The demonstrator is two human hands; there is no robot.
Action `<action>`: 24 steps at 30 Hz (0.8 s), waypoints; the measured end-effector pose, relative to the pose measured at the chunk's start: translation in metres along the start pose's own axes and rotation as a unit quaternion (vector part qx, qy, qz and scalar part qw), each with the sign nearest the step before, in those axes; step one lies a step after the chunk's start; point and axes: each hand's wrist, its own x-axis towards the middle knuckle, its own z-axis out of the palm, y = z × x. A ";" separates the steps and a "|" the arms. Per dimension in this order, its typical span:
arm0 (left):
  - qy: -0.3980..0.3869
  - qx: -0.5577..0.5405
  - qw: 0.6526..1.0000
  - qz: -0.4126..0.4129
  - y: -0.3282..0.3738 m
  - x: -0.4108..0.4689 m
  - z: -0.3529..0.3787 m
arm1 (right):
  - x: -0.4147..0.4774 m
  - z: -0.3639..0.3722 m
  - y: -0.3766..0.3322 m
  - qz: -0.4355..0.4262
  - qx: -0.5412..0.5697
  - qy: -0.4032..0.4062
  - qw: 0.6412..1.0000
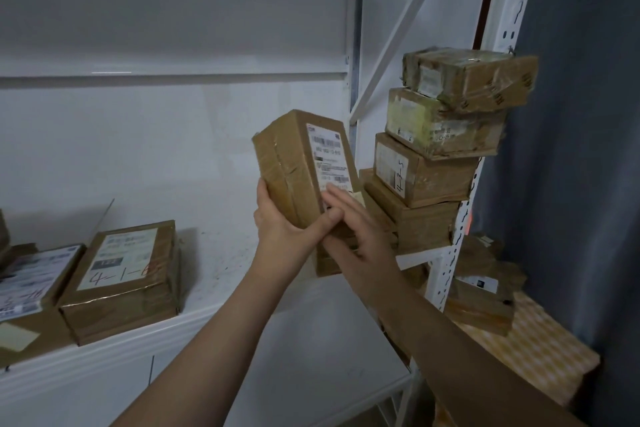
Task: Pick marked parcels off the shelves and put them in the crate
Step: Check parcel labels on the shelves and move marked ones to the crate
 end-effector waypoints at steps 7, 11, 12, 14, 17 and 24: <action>0.011 -0.113 0.993 -0.012 -0.003 -0.008 -0.023 | 0.000 -0.017 0.005 0.068 0.030 0.072 0.995; -0.004 -0.155 0.988 -0.021 -0.009 -0.013 -0.029 | -0.004 -0.021 0.001 0.151 0.155 -0.015 0.976; -0.008 -0.151 0.988 -0.020 -0.010 -0.015 -0.030 | -0.006 -0.019 0.001 0.150 0.149 -0.023 0.977; -0.006 -0.143 0.990 -0.010 -0.010 -0.018 -0.031 | -0.010 -0.016 0.001 0.142 0.148 -0.023 0.978; 0.002 -0.127 0.992 0.011 -0.007 -0.023 -0.033 | -0.011 -0.015 0.003 0.134 0.147 -0.016 0.980; 0.019 -0.138 0.990 0.022 -0.006 -0.025 -0.039 | -0.013 -0.012 -0.002 0.121 0.131 -0.010 0.984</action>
